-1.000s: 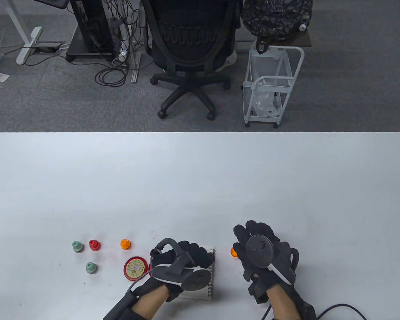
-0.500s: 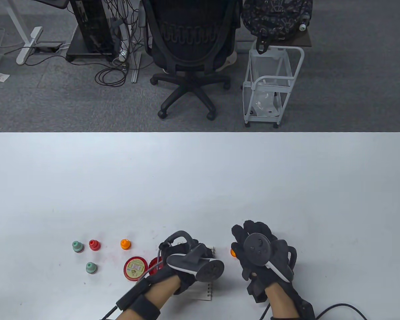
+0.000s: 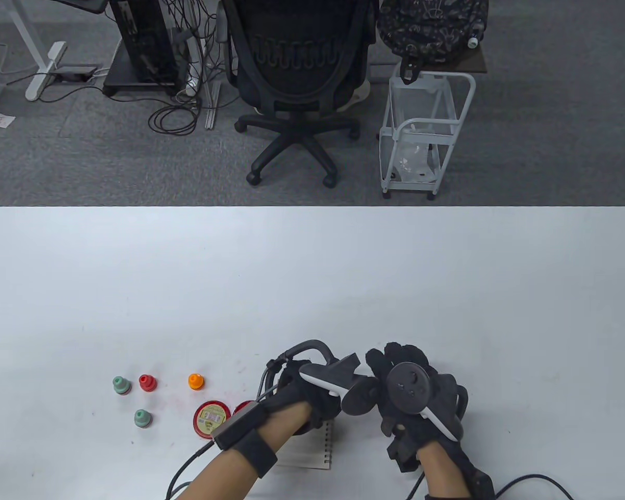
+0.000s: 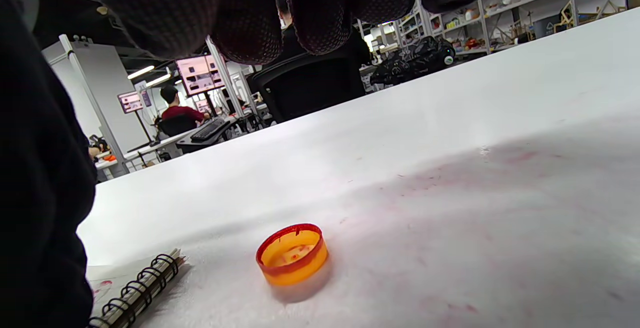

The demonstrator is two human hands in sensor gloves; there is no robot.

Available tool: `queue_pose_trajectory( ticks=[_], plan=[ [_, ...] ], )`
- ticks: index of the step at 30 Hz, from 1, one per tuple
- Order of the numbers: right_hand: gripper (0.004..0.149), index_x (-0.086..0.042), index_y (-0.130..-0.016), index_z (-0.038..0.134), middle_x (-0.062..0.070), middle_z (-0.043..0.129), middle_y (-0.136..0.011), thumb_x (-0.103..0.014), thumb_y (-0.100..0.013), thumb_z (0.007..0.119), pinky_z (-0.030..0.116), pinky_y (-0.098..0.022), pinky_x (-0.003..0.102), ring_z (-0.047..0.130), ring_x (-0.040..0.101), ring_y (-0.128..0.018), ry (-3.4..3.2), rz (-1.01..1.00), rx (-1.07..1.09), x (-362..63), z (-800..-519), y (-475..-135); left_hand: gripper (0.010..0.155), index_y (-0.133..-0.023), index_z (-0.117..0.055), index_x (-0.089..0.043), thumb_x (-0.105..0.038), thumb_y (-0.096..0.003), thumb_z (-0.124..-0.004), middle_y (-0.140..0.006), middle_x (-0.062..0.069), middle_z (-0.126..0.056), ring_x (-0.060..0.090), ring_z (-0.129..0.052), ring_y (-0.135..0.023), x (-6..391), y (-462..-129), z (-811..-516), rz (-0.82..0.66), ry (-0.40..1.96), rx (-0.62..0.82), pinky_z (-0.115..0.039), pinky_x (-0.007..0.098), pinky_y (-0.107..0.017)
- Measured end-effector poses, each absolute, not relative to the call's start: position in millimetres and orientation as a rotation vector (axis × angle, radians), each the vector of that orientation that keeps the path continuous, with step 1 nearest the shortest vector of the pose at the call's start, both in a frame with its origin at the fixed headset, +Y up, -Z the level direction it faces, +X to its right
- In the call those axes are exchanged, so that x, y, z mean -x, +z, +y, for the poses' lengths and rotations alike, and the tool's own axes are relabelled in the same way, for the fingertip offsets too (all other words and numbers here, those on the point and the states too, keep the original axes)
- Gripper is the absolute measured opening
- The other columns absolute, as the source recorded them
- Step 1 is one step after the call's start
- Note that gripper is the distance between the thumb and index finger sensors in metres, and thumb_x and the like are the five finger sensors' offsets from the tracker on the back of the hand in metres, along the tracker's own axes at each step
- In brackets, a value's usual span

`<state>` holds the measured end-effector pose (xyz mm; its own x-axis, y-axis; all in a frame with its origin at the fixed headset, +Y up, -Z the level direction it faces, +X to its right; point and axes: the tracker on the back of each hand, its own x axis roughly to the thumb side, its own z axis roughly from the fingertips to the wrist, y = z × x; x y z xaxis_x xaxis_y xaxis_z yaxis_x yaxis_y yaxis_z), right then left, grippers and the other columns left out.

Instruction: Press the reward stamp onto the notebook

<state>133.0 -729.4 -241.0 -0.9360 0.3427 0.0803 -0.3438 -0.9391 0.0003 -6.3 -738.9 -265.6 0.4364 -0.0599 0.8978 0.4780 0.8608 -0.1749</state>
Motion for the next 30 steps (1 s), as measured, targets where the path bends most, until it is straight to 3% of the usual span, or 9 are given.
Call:
queue_pose_trajectory(
  ticks=[9,13,19,24,27,30],
  plan=[
    [0.056,-0.028,-0.095,0.069,0.007,0.058,-0.105,-0.045,-0.042,0.075,0.056,-0.069,0.056,0.053,0.040,-0.097,2.837,-0.026,-0.183,-124,-729,-239,0.045,-0.076,-0.095,-0.016,-0.030,-0.0328,-0.096,-0.066,0.014,-0.100,0.020,-0.104,-0.040,27,-213,-735,-1.185,-0.489,0.084,-0.087,0.042,-0.047],
    [0.056,-0.029,-0.095,0.069,0.007,0.058,-0.105,-0.045,-0.042,0.075,0.056,-0.069,0.056,0.053,0.040,-0.097,2.839,-0.050,-0.173,-127,-726,-235,0.045,-0.081,-0.095,-0.018,-0.029,-0.0377,-0.093,-0.073,0.010,-0.102,0.023,-0.103,-0.047,59,-218,-708,-1.033,-0.240,-0.040,-0.085,0.046,-0.049],
    [0.058,-0.028,-0.096,0.068,0.007,0.059,-0.105,-0.044,-0.041,0.077,0.056,-0.069,0.056,0.054,0.040,-0.097,2.838,-0.008,-0.137,-130,-730,-236,0.045,-0.086,-0.092,-0.017,-0.030,-0.0427,-0.090,-0.077,0.010,-0.100,0.025,-0.102,-0.051,141,-211,-669,-0.803,0.067,-0.210,-0.084,0.047,-0.050],
    [0.062,-0.027,-0.098,0.064,0.007,0.062,-0.103,-0.045,-0.041,0.078,0.058,-0.068,0.055,0.057,0.040,-0.096,2.894,0.106,-0.158,-123,-745,-239,0.046,-0.088,-0.091,-0.016,-0.032,-0.0447,-0.089,-0.077,0.009,-0.100,0.025,-0.102,-0.051,209,-195,-687,-0.618,0.315,-0.357,-0.084,0.047,-0.050],
    [0.075,-0.024,-0.104,0.049,0.010,0.049,-0.106,-0.052,-0.039,0.075,0.049,-0.070,0.057,0.042,0.043,-0.098,2.968,0.270,-0.153,-116,-760,-243,0.046,-0.087,-0.093,-0.013,-0.032,-0.0449,-0.089,-0.074,0.011,-0.101,0.027,-0.102,-0.048,231,-197,-714,-0.561,0.527,-0.247,-0.084,0.048,-0.048],
    [0.080,-0.024,-0.105,0.041,0.010,0.045,-0.105,-0.054,-0.038,0.074,0.047,-0.071,0.056,0.040,0.043,-0.097,3.025,0.446,-0.136,-111,-775,-246,0.046,-0.086,-0.093,-0.012,-0.033,-0.0451,-0.089,-0.073,0.011,-0.102,0.026,-0.102,-0.047,233,-201,-715,-0.536,0.586,-0.273,-0.084,0.048,-0.047]
  ],
)
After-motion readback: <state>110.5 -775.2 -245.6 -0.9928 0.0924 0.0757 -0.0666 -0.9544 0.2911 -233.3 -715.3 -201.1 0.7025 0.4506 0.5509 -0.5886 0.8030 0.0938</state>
